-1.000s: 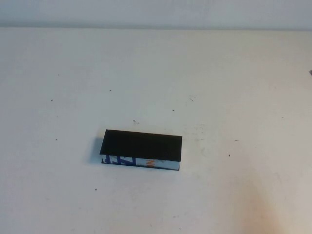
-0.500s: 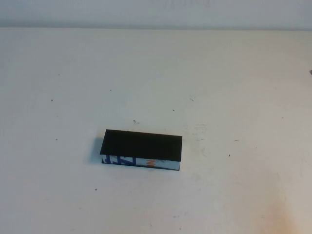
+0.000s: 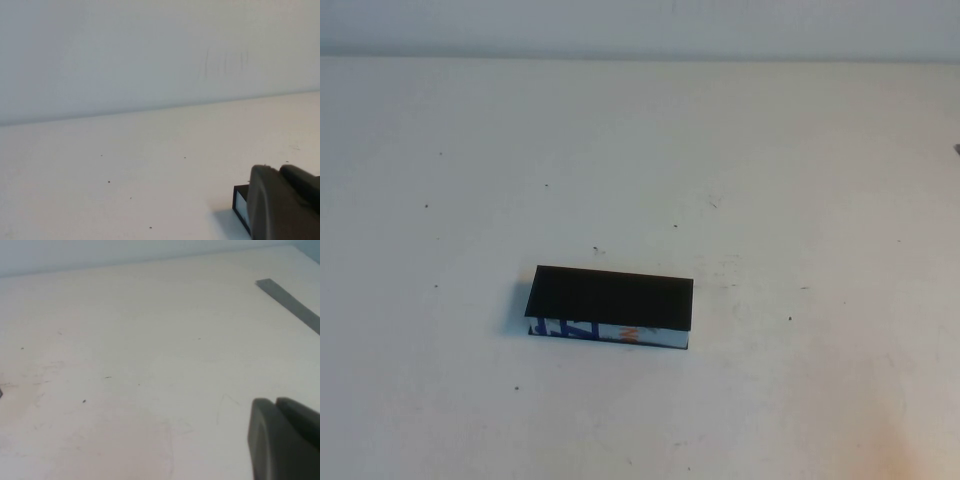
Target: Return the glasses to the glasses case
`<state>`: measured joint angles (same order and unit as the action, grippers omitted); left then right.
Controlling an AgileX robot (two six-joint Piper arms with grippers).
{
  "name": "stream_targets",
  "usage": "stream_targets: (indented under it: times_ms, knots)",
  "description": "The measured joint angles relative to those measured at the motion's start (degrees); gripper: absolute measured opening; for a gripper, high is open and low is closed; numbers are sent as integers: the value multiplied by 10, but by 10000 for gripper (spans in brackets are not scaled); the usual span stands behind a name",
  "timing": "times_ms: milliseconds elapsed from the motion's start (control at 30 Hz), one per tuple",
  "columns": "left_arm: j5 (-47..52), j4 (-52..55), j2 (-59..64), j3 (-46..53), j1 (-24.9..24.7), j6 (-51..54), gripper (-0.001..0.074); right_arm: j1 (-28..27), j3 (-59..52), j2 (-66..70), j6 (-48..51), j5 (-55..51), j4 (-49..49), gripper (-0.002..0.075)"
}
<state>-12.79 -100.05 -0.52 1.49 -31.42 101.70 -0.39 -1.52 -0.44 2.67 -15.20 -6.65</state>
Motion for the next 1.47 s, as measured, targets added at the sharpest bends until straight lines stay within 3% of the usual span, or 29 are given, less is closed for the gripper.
stream_targets:
  times_ms: [167,333,1467]
  knots:
    - [0,0,0,0,0,0,-1,22,0,0,13,-6,-6,-11]
    - [0,0,0,0,0,0,-1,23,0,0,15,-47,-7,-11]
    - [12,0,0,0,0,-12,-1,23,0,0,15,-48,-18,-11]
